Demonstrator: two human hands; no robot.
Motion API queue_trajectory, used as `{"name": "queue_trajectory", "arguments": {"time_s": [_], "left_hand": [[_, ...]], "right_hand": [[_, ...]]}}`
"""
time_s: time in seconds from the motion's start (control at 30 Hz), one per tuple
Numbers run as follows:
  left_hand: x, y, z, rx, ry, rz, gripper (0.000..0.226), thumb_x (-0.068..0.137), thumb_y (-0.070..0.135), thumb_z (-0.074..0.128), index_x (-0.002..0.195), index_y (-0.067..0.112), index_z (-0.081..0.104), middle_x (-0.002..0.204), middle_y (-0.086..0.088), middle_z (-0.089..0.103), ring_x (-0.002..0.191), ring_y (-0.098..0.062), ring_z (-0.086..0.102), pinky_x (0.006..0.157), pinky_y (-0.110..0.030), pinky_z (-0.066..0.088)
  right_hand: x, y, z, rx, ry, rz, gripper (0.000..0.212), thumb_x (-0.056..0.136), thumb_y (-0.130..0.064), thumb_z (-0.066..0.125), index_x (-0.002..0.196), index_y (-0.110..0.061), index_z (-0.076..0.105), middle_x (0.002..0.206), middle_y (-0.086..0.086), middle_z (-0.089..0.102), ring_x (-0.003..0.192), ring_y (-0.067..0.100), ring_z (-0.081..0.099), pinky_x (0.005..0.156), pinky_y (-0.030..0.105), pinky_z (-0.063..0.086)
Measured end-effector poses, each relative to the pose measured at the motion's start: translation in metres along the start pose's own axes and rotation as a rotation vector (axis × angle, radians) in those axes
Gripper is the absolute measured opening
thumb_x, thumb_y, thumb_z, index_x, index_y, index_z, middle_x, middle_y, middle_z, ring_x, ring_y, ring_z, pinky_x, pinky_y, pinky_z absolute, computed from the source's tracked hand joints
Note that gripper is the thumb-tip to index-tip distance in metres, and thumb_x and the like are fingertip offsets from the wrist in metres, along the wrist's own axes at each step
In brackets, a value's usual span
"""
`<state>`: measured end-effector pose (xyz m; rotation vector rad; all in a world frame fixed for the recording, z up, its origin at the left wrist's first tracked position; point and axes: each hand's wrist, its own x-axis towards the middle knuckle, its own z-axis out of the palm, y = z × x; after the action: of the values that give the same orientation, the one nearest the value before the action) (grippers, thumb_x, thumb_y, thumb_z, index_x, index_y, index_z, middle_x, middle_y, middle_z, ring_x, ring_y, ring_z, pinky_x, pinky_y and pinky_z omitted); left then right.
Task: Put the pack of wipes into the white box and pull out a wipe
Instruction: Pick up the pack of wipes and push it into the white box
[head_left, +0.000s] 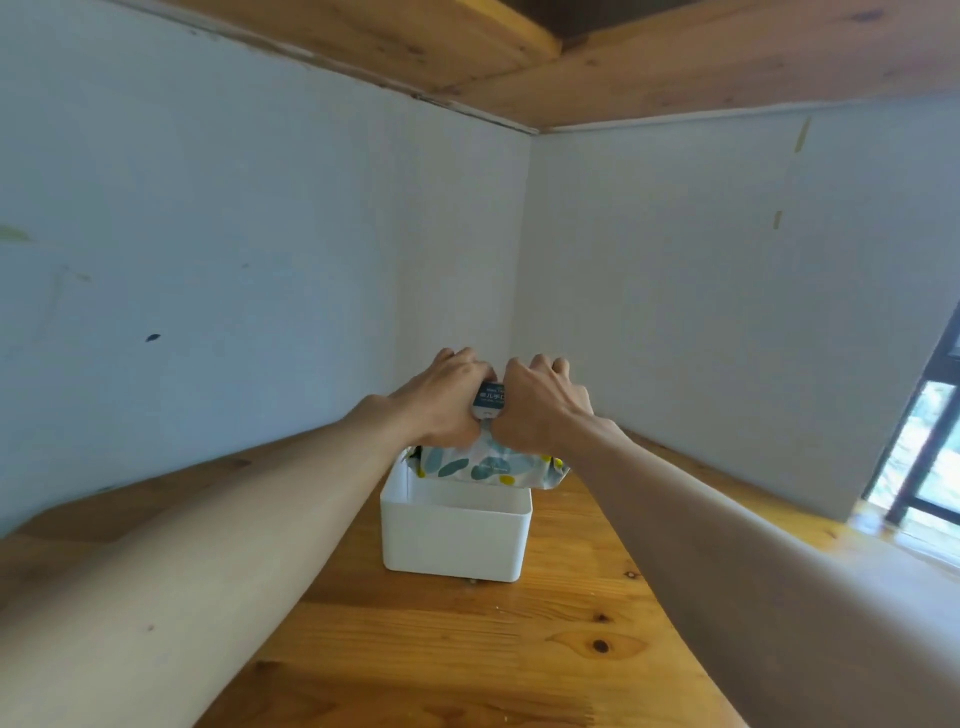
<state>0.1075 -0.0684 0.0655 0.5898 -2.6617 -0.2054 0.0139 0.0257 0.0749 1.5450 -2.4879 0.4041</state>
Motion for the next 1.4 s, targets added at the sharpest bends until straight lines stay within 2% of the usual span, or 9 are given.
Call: {"name": "queue_trajectory", "arguments": {"time_s": [0.23,0.4,0.6,0.73,0.83,0.97,1.1,1.23,1.4], "left_hand": [[-0.012,-0.021,0.007,-0.003,-0.074,-0.025,0.028,0.079,0.004,0.062,0.107,0.009,0.063,0.104,-0.009,0.053,0.101,-0.027,0.047,0.086,-0.04,0.046],[-0.012,-0.031,0.016,-0.004,-0.133,-0.049,0.038,0.076,0.007,0.065,0.114,0.011,0.063,0.107,-0.009,0.054,0.105,-0.027,0.049,0.09,-0.043,0.047],[-0.012,-0.033,0.026,0.006,-0.162,-0.055,0.023,0.077,0.007,0.068,0.1,0.006,0.065,0.104,-0.01,0.056,0.098,-0.028,0.055,0.083,-0.045,0.05],[-0.011,-0.032,0.026,-0.002,-0.191,-0.062,0.024,0.078,0.007,0.069,0.101,0.008,0.065,0.105,-0.01,0.057,0.095,-0.027,0.058,0.078,-0.04,0.052],[-0.01,-0.032,0.028,0.013,-0.22,-0.074,0.022,0.078,0.005,0.069,0.1,0.009,0.064,0.1,-0.006,0.057,0.088,-0.023,0.057,0.061,-0.028,0.045],[-0.008,-0.036,0.034,0.079,-0.29,-0.11,0.018,0.074,0.005,0.067,0.088,0.014,0.06,0.085,0.0,0.055,0.073,-0.018,0.054,0.055,-0.027,0.041],[-0.005,-0.039,0.039,0.089,-0.34,-0.102,0.021,0.074,0.01,0.071,0.092,0.014,0.061,0.087,0.001,0.054,0.08,-0.02,0.056,0.061,-0.029,0.043],[-0.007,-0.044,0.049,0.085,-0.429,-0.096,0.03,0.076,0.012,0.073,0.104,0.011,0.062,0.099,-0.006,0.061,0.085,-0.021,0.061,0.069,-0.034,0.052],[-0.008,-0.052,0.063,0.068,-0.474,-0.109,0.032,0.08,0.01,0.069,0.111,0.015,0.061,0.103,-0.005,0.063,0.091,-0.021,0.063,0.078,-0.036,0.057]], "right_hand": [[0.004,-0.014,0.019,0.038,-0.099,0.002,0.047,0.078,-0.028,0.058,0.119,-0.009,0.046,0.113,0.013,0.047,0.111,0.033,0.041,0.073,0.037,0.038],[0.007,-0.015,0.032,0.038,-0.143,-0.008,0.046,0.077,-0.025,0.06,0.119,-0.01,0.046,0.116,0.013,0.048,0.113,0.034,0.041,0.076,0.039,0.039],[0.011,-0.009,0.045,0.073,-0.226,0.007,0.039,0.077,-0.022,0.06,0.112,-0.012,0.047,0.115,0.013,0.046,0.11,0.033,0.041,0.074,0.038,0.038],[0.015,-0.006,0.046,0.084,-0.288,0.004,0.031,0.075,-0.021,0.061,0.101,-0.017,0.044,0.108,0.011,0.046,0.105,0.03,0.04,0.073,0.038,0.041],[0.019,-0.005,0.049,0.09,-0.339,-0.011,0.026,0.071,-0.017,0.059,0.09,-0.02,0.041,0.098,0.008,0.045,0.101,0.03,0.042,0.076,0.038,0.044],[0.023,-0.006,0.058,0.03,-0.389,-0.06,0.024,0.066,-0.016,0.056,0.061,-0.028,0.036,0.081,0.006,0.05,0.089,0.032,0.045,0.084,0.042,0.047],[0.022,-0.005,0.062,-0.015,-0.423,-0.073,0.022,0.071,-0.016,0.057,0.081,-0.023,0.039,0.095,0.01,0.047,0.096,0.031,0.043,0.078,0.036,0.044],[0.018,-0.001,0.071,-0.048,-0.485,-0.126,0.046,0.076,-0.021,0.066,0.117,-0.015,0.044,0.105,0.009,0.045,0.101,0.026,0.04,0.082,0.036,0.043],[0.024,0.004,0.088,-0.082,-0.526,-0.188,0.047,0.078,-0.022,0.069,0.121,-0.019,0.051,0.107,0.005,0.057,0.102,0.023,0.048,0.093,0.039,0.046]]}}
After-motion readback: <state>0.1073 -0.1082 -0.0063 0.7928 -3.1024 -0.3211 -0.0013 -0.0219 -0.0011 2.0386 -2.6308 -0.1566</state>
